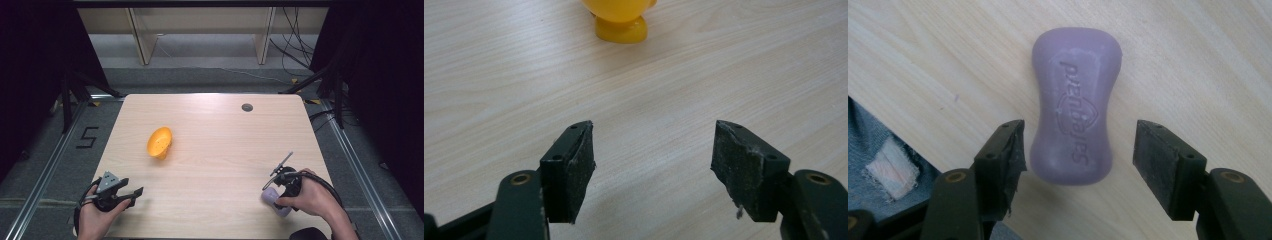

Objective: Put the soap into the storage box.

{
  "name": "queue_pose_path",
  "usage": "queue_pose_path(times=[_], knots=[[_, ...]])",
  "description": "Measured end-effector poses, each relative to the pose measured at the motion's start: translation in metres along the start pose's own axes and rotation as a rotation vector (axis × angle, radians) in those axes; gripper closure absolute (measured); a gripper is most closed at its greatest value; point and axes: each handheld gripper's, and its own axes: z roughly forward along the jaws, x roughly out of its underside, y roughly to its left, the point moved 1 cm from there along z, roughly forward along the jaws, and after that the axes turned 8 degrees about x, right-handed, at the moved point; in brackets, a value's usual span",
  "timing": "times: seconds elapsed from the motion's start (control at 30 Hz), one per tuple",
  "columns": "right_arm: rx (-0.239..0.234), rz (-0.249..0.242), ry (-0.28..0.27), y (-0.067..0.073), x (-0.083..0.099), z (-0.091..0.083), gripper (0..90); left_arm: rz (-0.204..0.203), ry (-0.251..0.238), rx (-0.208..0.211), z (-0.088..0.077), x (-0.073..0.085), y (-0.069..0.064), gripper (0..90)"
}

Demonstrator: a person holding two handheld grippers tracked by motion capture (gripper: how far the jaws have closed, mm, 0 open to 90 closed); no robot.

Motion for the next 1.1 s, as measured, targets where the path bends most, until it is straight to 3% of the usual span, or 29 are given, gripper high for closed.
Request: queue_pose_path(times=[0.03, 0.07, 0.1, 0.13, 0.23, 0.4, 0.43, 0.53, 0.57, 0.6, 0.7, 0.93, 1.0, 1.07, 1.1], knots=[[0.007, -0.020, 0.006, -0.002, -0.003, 0.002, 37.4, 0.000, 0.000, 0.000, 0.000, 0.000, 0.000, 32.9], [-0.009, -0.004, 0.028, -0.001, -0.006, 0.002, 37.4, 0.019, 0.013, 0.007, 0.000, 0.000, 0.001, 32.9], [-0.010, 0.022, 0.046, 0.000, -0.008, 0.003, 37.4, 0.004, 0.012, 0.012, 0.001, 0.000, 0.000, 32.9], [-0.017, -0.011, 0.043, -0.003, -0.010, 0.006, 37.4, 0.002, 0.009, 0.013, 0.001, 0.000, 0.000, 32.9], [-0.013, 0.014, 0.099, -0.001, -0.015, 0.012, 37.3, 0.002, 0.010, 0.014, 0.001, 0.001, 0.000, 32.9], [-0.027, -0.050, 0.116, -0.003, -0.021, 0.021, 38.9, 0.004, 0.014, 0.013, 0.001, 0.001, 0.001, 32.9], [-0.040, -0.031, 0.129, -0.001, -0.022, 0.022, 39.2, 0.004, 0.015, 0.014, 0.001, 0.001, 0.001, 32.9], [-0.045, -0.066, 0.125, -0.002, -0.023, 0.027, 40.4, 0.001, 0.009, 0.014, 0.002, 0.001, 0.000, 32.9], [-0.052, -0.025, 0.147, 0.002, -0.024, 0.027, 40.7, 0.001, 0.009, 0.014, 0.002, 0.001, 0.000, 32.9], [-0.036, -0.057, 0.146, -0.001, -0.024, 0.029, 40.9, 0.006, 0.015, 0.018, 0.002, 0.001, 0.000, 32.9], [-0.038, -0.074, 0.146, -0.002, -0.025, 0.033, 42.2, 0.005, 0.020, 0.019, 0.002, 0.001, 0.000, 32.9], [-0.012, -0.065, 0.173, 0.003, -0.028, 0.038, 46.2, 0.005, 0.019, 0.020, 0.002, 0.001, 0.000, 33.0], [-0.023, -0.084, 0.177, 0.002, -0.028, 0.039, 46.3, 0.006, 0.020, 0.022, 0.002, 0.001, 0.000, 33.0], [-0.002, -0.088, 0.189, 0.004, -0.028, 0.042, 47.0, 0.007, 0.013, 0.016, 0.002, 0.001, -0.001, 33.0], [-0.023, -0.094, 0.184, 0.004, -0.027, 0.043, 47.9, 0.008, 0.012, 0.012, 0.002, 0.001, -0.002, 33.1]])
